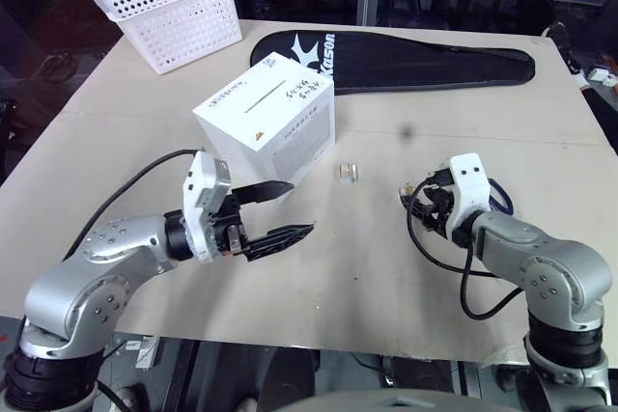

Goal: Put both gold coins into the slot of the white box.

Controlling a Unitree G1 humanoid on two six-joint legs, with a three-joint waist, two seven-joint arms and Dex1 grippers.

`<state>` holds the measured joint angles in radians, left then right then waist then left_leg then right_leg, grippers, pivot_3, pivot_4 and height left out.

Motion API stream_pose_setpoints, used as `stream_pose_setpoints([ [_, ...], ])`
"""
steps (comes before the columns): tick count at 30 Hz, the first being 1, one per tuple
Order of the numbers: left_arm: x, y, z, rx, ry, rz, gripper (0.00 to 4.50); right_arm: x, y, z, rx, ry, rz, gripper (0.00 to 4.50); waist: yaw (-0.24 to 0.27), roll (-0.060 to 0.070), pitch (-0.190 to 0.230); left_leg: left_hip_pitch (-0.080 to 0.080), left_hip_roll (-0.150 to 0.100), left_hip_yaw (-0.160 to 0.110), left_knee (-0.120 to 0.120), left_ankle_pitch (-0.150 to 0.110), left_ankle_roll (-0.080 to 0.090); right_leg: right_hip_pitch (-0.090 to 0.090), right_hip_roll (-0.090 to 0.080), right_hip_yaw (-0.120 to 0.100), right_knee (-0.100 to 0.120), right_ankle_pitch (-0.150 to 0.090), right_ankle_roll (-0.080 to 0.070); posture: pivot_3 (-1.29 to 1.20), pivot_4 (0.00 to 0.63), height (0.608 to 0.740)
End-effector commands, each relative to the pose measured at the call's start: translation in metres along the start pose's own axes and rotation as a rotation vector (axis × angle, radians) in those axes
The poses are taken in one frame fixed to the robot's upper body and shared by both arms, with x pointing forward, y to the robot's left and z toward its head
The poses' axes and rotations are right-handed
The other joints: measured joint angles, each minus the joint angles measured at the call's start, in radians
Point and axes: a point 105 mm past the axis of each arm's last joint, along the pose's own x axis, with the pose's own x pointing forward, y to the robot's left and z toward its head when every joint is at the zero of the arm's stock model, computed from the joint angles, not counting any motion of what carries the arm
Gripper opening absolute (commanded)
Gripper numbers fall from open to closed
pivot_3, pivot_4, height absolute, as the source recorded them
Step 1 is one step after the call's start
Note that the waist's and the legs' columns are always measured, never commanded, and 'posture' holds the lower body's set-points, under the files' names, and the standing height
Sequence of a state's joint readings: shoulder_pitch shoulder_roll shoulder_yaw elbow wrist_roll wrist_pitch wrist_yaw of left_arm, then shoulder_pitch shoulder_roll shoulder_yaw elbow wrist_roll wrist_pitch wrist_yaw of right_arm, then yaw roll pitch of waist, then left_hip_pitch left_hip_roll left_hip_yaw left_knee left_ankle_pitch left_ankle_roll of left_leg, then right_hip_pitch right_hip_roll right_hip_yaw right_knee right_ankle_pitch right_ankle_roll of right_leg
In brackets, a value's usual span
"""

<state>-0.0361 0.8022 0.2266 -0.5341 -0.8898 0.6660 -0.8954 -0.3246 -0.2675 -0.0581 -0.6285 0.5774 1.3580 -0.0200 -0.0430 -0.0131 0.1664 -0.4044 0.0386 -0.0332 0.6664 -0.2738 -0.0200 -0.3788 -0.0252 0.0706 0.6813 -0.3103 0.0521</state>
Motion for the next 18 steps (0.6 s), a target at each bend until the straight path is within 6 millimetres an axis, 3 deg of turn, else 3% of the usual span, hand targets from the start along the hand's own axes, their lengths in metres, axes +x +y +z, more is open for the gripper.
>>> stream_pose_setpoints([
  [1, -0.001, -0.003, 0.005, 0.032, -0.019, -0.016, 4.47, -0.003, -0.001, 0.009, -0.007, -0.035, -0.009, 2.65, 0.002, 0.000, 0.000, 0.000, 0.000, 0.000, 0.000, 0.000, 0.000, 0.000, 0.000, 0.000, 0.000, 0.000, 0.000, 0.00, 0.150, 0.740],
  [6, -0.007, -0.004, -0.002, 0.022, -0.011, -0.020, 4.47, -0.003, 0.000, 0.009, -0.007, -0.034, -0.003, 2.65, 0.000, 0.000, 0.000, 0.000, 0.000, 0.000, 0.000, 0.000, 0.000, 0.000, 0.000, 0.000, 0.000, 0.000, 0.000, 0.00, 0.150, 0.740],
  [7, -0.008, -0.004, -0.004, 0.020, -0.010, -0.021, 4.50, -0.003, 0.000, 0.009, -0.009, -0.034, -0.006, 2.13, -0.001, 0.000, 0.000, 0.000, 0.000, 0.000, 0.000, 0.000, 0.000, 0.000, 0.000, 0.000, 0.000, 0.000, 0.000, 0.00, 0.150, 0.740],
  [8, -0.009, -0.004, -0.005, 0.020, -0.009, -0.022, 4.50, -0.003, -0.001, 0.009, -0.009, -0.033, -0.012, 1.89, 0.000, 0.000, 0.000, 0.000, 0.000, 0.000, 0.000, 0.000, 0.000, 0.000, 0.000, 0.000, 0.000, 0.000, 0.000, 0.00, 0.150, 0.740],
  [13, -0.007, -0.007, -0.005, 0.023, -0.012, -0.030, 4.50, -0.003, 0.000, 0.008, -0.007, -0.031, -0.009, 1.89, 0.001, 0.000, 0.000, 0.000, 0.000, 0.000, 0.000, 0.000, 0.000, 0.000, 0.000, 0.000, 0.000, 0.000, 0.000, 0.00, 0.150, 0.740],
  [16, -0.006, -0.008, -0.006, 0.015, -0.014, -0.035, 4.50, -0.003, 0.001, 0.007, -0.008, -0.029, -0.007, 1.07, 0.001, 0.000, 0.000, 0.000, 0.000, 0.000, 0.000, 0.000, 0.000, 0.000, 0.000, 0.000, 0.000, 0.000, 0.000, 0.00, 0.150, 0.740],
  [17, -0.006, -0.008, -0.006, 0.011, -0.015, -0.037, 4.50, -0.002, 0.001, 0.007, -0.009, -0.028, -0.006, 0.55, 0.001, 0.000, 0.000, 0.000, 0.000, 0.000, 0.000, 0.000, 0.000, 0.000, 0.000, 0.000, 0.000, 0.000, 0.000, 0.00, 0.150, 0.740],
  [18, -0.006, -0.009, -0.007, 0.009, -0.015, -0.038, 4.50, -0.003, 0.002, 0.007, -0.009, -0.028, -0.005, 0.55, 0.001, 0.000, 0.000, 0.000, 0.000, 0.000, 0.000, 0.000, 0.000, 0.000, 0.000, 0.000, 0.000, 0.000, 0.000, 0.00, 0.150, 0.740],
])
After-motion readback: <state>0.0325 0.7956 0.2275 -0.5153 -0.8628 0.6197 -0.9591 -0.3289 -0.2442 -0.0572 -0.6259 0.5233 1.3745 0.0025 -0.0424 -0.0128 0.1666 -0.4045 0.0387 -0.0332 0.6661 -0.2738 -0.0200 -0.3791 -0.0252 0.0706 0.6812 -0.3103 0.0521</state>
